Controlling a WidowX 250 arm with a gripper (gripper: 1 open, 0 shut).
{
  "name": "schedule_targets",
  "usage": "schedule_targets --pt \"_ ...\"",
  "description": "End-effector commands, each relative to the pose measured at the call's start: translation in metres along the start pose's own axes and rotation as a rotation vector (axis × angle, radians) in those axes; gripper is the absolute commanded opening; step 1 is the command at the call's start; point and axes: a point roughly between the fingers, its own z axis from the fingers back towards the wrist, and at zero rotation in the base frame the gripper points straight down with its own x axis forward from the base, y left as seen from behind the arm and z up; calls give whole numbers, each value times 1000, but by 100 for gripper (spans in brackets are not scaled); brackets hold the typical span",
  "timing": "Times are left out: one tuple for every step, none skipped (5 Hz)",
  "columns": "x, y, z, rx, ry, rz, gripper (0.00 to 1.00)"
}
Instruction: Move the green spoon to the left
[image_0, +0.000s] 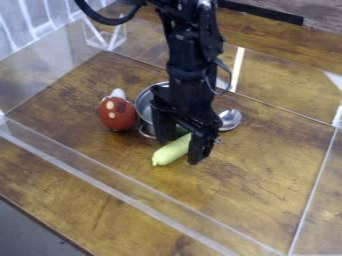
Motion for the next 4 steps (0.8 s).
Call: schedule_targets --pt "15 -4 18 25 -80 -59 100" --pt "20 -5 26 33 -106 -81 100" --pt "14 1 29 44 -126 15 100" --pt "7 6 32 51 -142 107 100"
